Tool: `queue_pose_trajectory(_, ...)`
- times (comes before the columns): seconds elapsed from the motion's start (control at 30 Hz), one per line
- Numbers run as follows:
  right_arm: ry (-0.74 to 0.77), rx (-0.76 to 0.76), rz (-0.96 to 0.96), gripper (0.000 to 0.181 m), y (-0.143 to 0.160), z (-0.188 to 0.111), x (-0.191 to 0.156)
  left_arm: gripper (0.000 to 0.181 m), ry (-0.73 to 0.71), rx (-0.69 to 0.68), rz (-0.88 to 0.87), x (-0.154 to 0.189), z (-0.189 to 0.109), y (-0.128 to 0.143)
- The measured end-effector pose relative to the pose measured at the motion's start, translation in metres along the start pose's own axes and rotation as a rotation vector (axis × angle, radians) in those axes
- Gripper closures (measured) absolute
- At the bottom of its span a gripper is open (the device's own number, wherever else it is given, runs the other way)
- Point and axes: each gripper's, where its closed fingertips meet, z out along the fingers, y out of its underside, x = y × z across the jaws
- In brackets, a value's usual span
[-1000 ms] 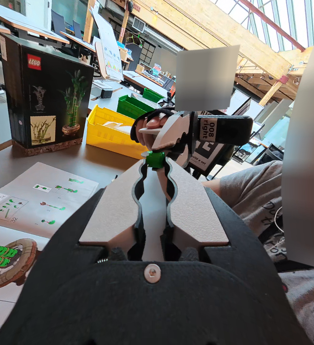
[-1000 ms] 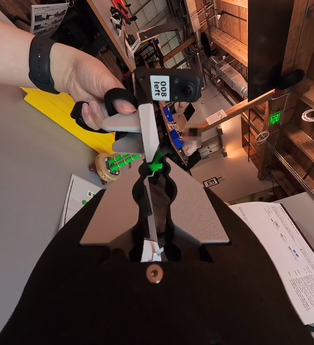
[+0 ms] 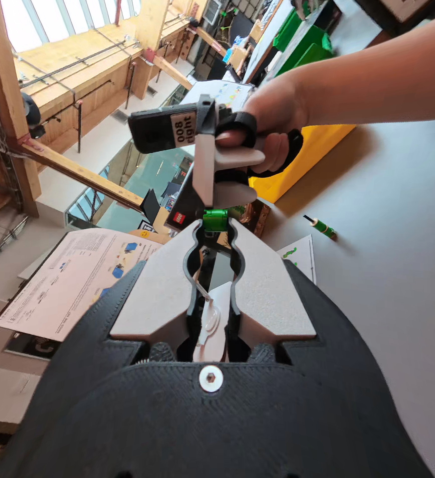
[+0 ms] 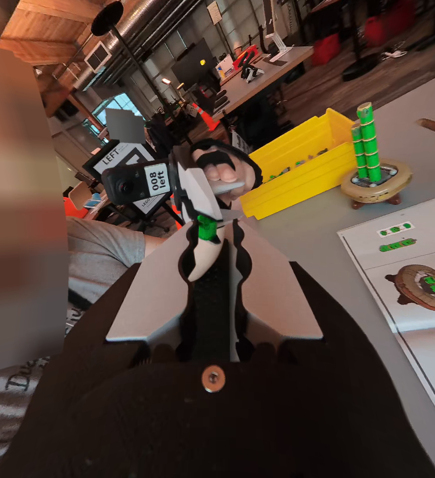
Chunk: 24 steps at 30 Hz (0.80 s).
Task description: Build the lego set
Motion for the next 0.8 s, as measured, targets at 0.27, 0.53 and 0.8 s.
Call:
queue_pose_trajectory(0.27, -0.097, -0.065, 0.03, 0.163, 0.013, 0.005, -0.002, 0.166, 0.025, -0.037, 0.018, 0.007, 0.004, 0.004)
queue_pose_trajectory(0.53, -0.065, 0.001, -0.071, 0.167, 0.0, -0.021, -0.004, 0.13, 0.014, -0.048, -0.31, -0.006, 0.007, 0.014)
queue_pose_trajectory(0.8, 0.509, 0.554, -0.36, 0.167, -0.062, -0.192, 0.036, 0.123, 0.291, -0.003, -0.934, 0.043, 0.053, 0.059)
